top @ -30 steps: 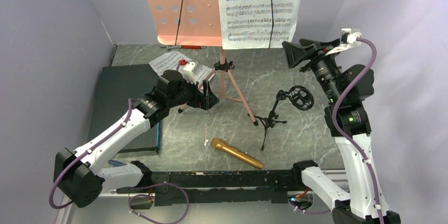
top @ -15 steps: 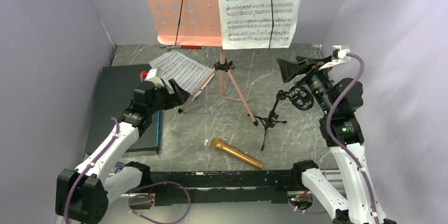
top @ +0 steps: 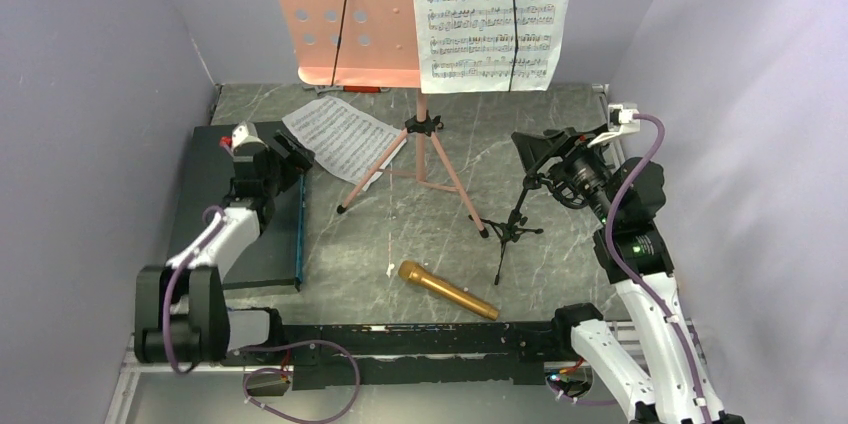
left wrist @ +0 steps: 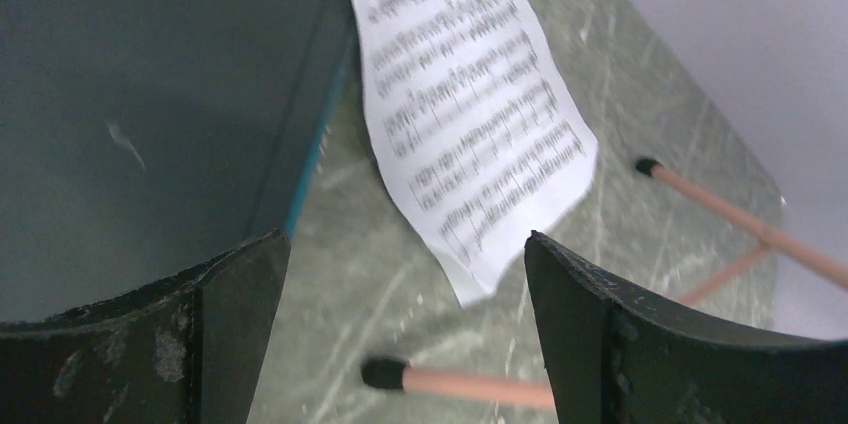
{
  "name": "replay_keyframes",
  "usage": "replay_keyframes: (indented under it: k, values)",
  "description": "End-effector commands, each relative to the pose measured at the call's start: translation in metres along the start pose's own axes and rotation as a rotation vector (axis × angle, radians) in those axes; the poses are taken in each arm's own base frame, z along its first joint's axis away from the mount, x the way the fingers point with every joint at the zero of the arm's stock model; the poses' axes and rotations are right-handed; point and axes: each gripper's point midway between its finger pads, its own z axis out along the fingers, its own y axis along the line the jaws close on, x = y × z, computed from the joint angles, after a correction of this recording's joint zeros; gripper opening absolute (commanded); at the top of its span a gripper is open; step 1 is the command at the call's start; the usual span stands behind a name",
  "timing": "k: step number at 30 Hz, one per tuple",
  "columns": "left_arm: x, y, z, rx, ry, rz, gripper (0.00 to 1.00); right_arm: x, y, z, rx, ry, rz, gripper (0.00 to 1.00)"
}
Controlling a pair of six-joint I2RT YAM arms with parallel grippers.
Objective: Set up the instrument practice props
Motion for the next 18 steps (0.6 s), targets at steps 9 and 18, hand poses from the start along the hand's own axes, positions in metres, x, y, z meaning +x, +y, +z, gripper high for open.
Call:
replay_keyframes:
  k: [9, 18]
  values:
    - [-0.06, 0.006, 0.107, 0.092, -0.048, -0.013, 0.71, 0.009, 0.003, 0.006, -0.052, -0.005, 0.023, 0.88]
    - [-0.054, 0.024, 0.164, 0.045, 0.0, -0.023, 0.67, 0.012, 0.001, 0.009, -0.051, 0.005, 0.015, 0.88]
